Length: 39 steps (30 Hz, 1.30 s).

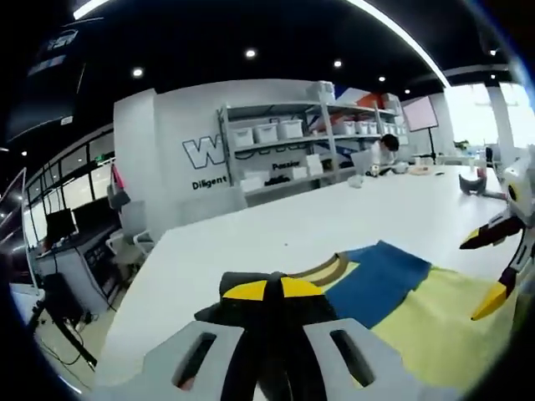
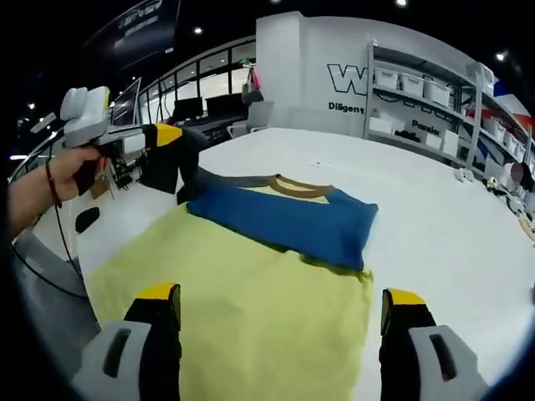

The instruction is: Fold the garment on the visible template until the final outline fits inside the template.

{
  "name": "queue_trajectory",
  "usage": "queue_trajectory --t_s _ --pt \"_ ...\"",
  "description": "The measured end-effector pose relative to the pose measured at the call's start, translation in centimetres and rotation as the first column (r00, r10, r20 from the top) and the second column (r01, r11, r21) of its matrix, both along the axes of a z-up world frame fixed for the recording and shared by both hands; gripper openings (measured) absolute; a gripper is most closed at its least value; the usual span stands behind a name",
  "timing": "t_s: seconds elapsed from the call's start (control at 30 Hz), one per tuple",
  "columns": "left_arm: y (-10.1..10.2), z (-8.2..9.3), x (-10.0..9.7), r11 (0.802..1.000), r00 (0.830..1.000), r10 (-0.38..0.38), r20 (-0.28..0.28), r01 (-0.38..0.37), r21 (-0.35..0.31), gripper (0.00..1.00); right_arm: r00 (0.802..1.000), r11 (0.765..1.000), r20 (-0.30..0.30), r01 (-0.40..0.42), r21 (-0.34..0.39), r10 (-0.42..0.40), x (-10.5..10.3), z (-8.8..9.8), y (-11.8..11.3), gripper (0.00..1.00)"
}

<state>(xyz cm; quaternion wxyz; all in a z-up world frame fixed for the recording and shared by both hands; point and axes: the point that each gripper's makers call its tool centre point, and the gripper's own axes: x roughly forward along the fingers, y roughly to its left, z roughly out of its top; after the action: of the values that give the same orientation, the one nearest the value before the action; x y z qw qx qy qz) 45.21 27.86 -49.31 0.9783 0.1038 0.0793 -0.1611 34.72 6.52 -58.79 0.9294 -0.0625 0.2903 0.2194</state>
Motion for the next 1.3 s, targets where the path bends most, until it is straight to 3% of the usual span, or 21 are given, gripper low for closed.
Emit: queue_trajectory --t_s 0.3,0.57,0.83,0.93,1.17,1.3 --pt "-4.5 -2.9 0.3 0.990 0.992 -0.112 -0.058 0.117 0.083 0.00 1.000 0.999 -0.003 0.029 -0.021 -0.029 0.2 -0.2 -0.8 0.99" --pt "-7.5 -5.4 0.4 0.961 0.972 -0.211 -0.104 0.225 0.161 0.00 1.000 0.999 -0.023 0.014 -0.040 -0.015 0.1 -0.8 -0.7 0.99" --pt "-9.8 -8.5 -0.4 0.899 0.934 -0.313 -0.176 0.351 0.264 0.00 0.999 0.999 -0.046 0.008 -0.049 -0.011 -0.2 -1.5 -0.7 0.98" --pt "-10.2 -9.7 -0.6 0.888 0.922 -0.327 -0.208 0.375 0.268 0.00 0.999 0.998 -0.051 0.000 -0.057 -0.003 -0.3 -1.6 -0.5 0.98" --pt "-10.7 -10.8 -0.5 0.888 0.913 -0.332 -0.236 0.387 0.248 0.00 0.998 0.998 -0.069 -0.004 -0.062 -0.001 -0.5 -2.1 -0.5 0.99" --pt "-10.5 -10.9 -0.9 0.901 0.900 -0.346 -0.267 0.398 0.175 0.08 0.998 0.998 -0.064 -0.006 -0.066 0.002 -0.5 -2.0 -0.5 0.98"
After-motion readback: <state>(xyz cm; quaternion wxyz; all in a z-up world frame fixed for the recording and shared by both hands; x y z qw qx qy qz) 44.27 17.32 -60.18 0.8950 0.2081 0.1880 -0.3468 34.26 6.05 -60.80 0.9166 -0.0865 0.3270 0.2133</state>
